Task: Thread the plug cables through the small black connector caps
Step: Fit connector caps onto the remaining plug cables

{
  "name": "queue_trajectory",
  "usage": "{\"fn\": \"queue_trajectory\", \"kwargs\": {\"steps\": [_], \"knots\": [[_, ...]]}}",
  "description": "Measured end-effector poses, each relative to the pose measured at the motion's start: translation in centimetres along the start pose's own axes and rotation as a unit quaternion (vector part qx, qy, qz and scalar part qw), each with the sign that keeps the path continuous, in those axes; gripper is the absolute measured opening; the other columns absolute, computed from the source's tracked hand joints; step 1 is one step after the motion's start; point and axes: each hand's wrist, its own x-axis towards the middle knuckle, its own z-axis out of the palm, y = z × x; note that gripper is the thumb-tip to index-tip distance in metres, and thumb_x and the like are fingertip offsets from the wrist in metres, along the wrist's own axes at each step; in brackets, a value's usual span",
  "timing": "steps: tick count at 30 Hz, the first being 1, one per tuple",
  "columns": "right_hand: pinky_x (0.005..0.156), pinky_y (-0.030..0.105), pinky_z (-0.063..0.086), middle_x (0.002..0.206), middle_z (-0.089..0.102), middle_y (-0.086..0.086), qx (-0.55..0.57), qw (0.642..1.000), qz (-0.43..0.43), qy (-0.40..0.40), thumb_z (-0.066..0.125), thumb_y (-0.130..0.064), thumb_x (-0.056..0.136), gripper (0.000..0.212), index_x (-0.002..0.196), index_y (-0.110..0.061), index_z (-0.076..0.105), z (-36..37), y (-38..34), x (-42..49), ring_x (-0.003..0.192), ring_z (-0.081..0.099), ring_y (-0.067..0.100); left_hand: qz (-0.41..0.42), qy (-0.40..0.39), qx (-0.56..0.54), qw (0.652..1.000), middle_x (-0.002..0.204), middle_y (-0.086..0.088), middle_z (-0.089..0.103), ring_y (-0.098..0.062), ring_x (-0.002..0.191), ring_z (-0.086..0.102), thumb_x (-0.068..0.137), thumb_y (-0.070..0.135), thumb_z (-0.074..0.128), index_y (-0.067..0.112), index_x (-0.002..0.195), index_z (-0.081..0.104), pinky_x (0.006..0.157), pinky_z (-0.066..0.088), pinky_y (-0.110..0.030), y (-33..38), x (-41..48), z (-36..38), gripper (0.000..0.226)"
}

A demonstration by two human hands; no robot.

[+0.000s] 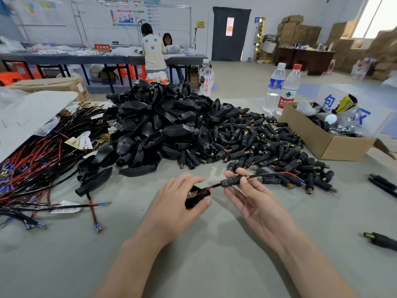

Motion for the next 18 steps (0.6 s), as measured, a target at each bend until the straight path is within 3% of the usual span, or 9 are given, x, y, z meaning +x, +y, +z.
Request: {"fn": "queue_trajectory", "kwargs": {"steps": [4,9,14,18], "knots": [[0.084,0.031,0.059,0.128,0.067,0.017,0.008,1.000,0.015,0.019,0.060,-0.010,0.091,0.031,0.122,-0.007,0.063,-0.2,0.1,0.0,0.107,0.070,0.027,-0.007,-0.023,-0.025,0.999,0.113,0.027,0.054,-0.002,0.101,0.056,0.091,0.063,0.044,0.049,0.115,0.052,0.084,0.051,-0.034,0.1,-0.1,0.1,0.030],[0.080,0.032,0.060,0.122,0.069,0.020,0.003,0.999,0.039,0.008,0.064,-0.009,0.088,0.029,0.117,-0.008,0.066,0.4,0.5,0.5,0.101,0.072,0.029,-0.005,0.023,-0.049,0.999,0.108,0.025,0.055,-0.001,0.099,0.058,0.091,0.061,0.047,0.050,0.110,0.054,0.080,0.052,-0.032,0.4,0.1,0.3,0.023],[0.078,0.030,0.060,0.116,0.071,0.019,-0.032,0.999,0.040,0.006,0.068,-0.015,0.084,0.036,0.119,-0.007,0.064,0.8,0.8,0.4,0.101,0.072,0.029,-0.007,0.021,-0.039,0.999,0.105,0.024,0.056,-0.003,0.094,0.059,0.091,0.059,0.047,0.049,0.108,0.054,0.077,0.053,-0.035,0.8,0.0,0.4,0.021],[0.078,0.028,0.059,0.117,0.072,0.018,-0.063,0.997,0.032,0.011,0.060,-0.025,0.092,0.032,0.118,-0.006,0.066,0.7,0.8,0.4,0.104,0.072,0.029,-0.008,0.020,-0.011,1.000,0.103,0.022,0.057,-0.004,0.091,0.059,0.090,0.057,0.045,0.045,0.106,0.052,0.073,0.053,-0.034,1.1,-0.2,0.3,0.021]]}}
